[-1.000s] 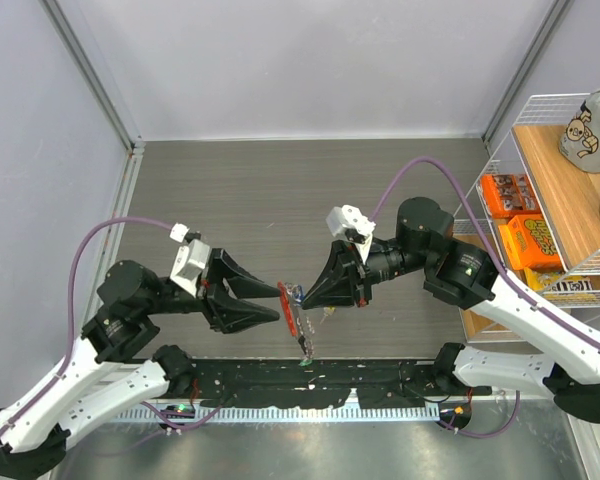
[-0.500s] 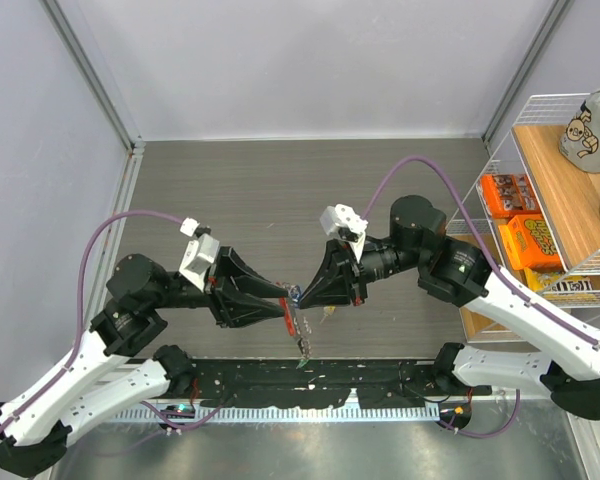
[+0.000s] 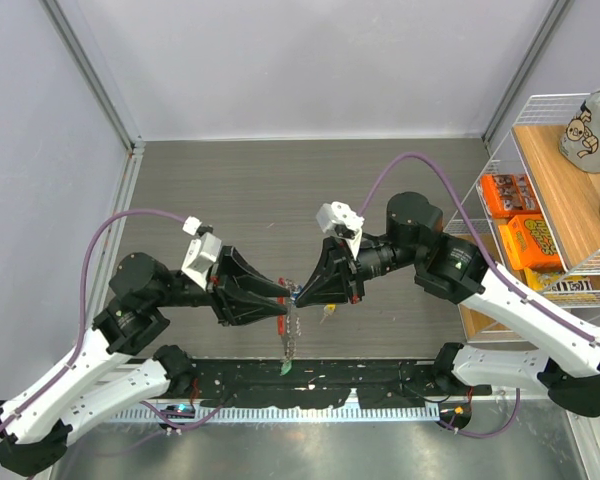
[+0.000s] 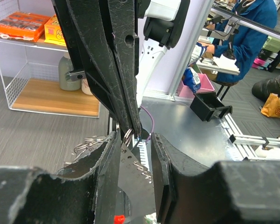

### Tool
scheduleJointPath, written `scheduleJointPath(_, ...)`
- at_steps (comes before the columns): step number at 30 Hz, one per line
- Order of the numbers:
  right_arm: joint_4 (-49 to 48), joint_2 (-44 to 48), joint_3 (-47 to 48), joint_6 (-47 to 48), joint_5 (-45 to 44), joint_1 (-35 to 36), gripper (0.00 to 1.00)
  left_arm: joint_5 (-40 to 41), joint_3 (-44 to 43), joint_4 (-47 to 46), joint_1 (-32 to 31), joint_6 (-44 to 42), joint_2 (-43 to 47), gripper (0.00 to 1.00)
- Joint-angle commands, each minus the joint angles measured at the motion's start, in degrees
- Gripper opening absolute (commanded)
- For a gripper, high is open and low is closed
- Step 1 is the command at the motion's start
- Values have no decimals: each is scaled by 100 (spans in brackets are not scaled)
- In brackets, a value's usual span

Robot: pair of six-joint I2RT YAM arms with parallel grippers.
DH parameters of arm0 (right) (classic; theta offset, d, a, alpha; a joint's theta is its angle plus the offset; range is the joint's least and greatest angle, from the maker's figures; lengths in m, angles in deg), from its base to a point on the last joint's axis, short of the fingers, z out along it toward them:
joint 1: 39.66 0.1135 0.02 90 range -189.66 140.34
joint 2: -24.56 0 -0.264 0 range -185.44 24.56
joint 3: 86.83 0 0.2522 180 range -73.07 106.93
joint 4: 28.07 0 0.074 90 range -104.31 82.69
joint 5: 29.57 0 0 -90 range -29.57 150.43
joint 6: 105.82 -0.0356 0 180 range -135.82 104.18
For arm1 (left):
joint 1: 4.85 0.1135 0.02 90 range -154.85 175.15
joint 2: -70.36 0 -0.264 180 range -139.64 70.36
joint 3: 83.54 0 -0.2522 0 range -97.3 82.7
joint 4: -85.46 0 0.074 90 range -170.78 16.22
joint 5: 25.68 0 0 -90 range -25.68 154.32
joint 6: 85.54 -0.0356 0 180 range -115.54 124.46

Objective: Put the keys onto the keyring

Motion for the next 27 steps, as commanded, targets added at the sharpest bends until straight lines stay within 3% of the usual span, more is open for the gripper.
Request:
scheduleJointPath(1, -438, -5, 373, -44, 70, 32, 6, -130, 13, -222, 13, 67, -64, 36)
scheduleJointPath(24, -403, -172, 592, -35, -9, 41, 5, -323, -13, -327, -13, 103, -205, 15)
scheduleJointPath(27, -385, -234, 628, -70, -176, 41, 6, -358, -13, -354, -40, 94, -214, 0)
